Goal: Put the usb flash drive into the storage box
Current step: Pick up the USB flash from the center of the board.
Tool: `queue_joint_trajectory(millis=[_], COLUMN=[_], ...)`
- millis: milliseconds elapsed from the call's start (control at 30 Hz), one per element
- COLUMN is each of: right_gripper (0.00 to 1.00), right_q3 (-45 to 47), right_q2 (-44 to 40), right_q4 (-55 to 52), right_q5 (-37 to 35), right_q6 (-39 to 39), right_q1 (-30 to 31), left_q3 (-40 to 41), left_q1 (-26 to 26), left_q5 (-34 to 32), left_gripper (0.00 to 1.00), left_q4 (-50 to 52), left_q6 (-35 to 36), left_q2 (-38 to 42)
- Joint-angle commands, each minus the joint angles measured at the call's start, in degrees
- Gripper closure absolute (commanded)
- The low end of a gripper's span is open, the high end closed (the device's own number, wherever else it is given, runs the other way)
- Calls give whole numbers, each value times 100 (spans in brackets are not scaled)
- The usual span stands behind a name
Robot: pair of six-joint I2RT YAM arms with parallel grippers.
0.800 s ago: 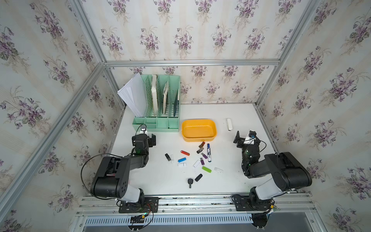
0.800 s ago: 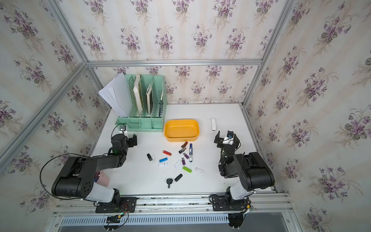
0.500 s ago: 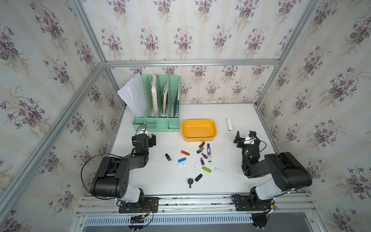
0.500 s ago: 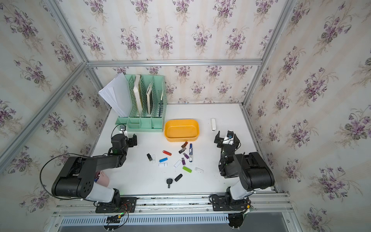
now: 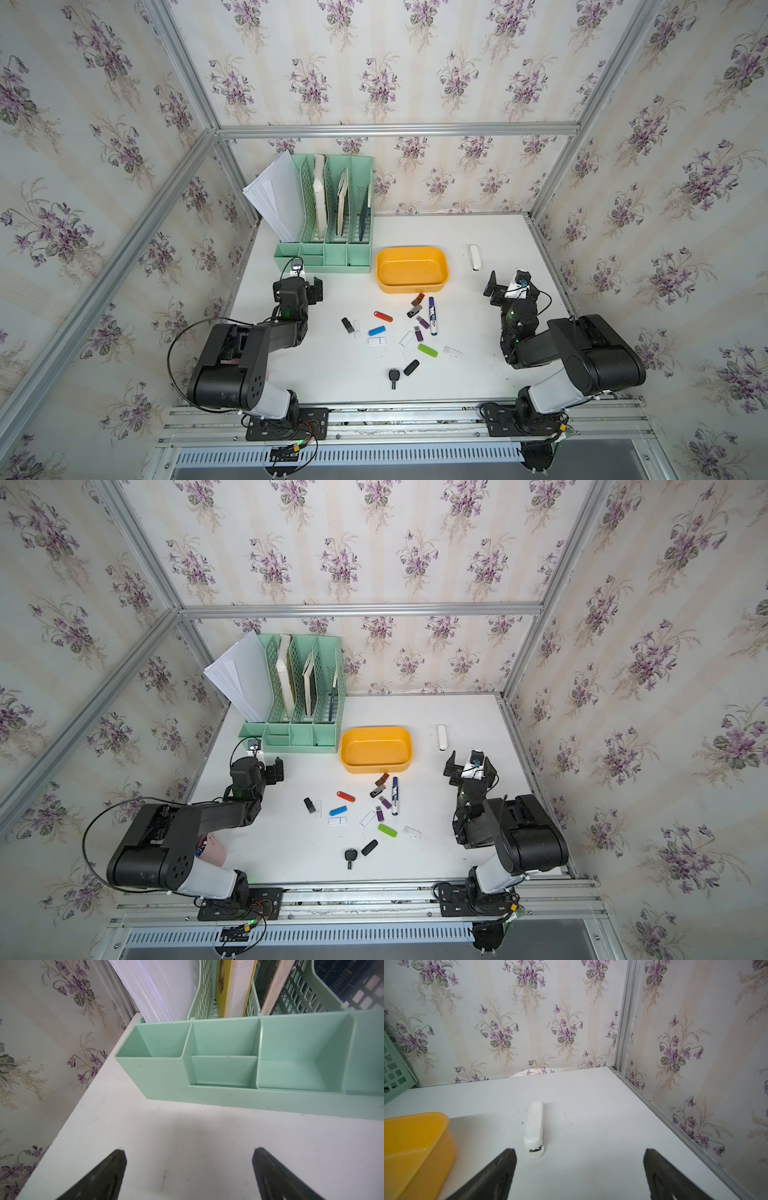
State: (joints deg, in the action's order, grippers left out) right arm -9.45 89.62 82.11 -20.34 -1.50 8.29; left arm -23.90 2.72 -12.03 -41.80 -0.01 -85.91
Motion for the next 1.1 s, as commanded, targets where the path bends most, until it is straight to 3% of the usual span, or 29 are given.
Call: queue_joint_trajectory(millis=[0,167,233,300,367,433,500,567,733,867,1067], right_gripper=[0,0,0,0,0,0,0,0,0,0,0], right_q3=[-13,-168,-198,-264,-499,-1164,-2164,-2837,-3237,-3451,-3385], right_q2=[-38,-65,-181,-369,-851,-1342,-1583,-1571,-1904,-1897,-1730], right_q4=[-28,-374,-550,-858,-1722,-3353,-5445,-6859,-8374,-9314,-9626], right_q5=[-5,116,-22,218,-192,-183,356,576,338,881,1235], right_q6=[44,183,320,181,54,212,730,850,932,1500,1804], right_q1=[9,-133,-180,-164,64,155,173,356,1266,1473,1728], left_q3=[-42,-29,-224,-1175,-2366,-3336,-4133,-4491,-4588,-4522,-4103], left_q1=[0,-4,34,52,35,44,68,150,399,566,913], left_q5=[26,41,110,-335,-816,-380,67,281,1002,1557,2332], left_gripper=[1,1,1,1,1,1,1,1,1,1,1], left_q4=[-78,-97,409,2399,4428,5935,7140,7929,8977,9613,9395], left_q6=[1,17,111,-138,-708,-679,-1046,-1231,-1621,-2055,-2876], left_q2=[7,25,239,668,681,529,107,-4,297,443,614])
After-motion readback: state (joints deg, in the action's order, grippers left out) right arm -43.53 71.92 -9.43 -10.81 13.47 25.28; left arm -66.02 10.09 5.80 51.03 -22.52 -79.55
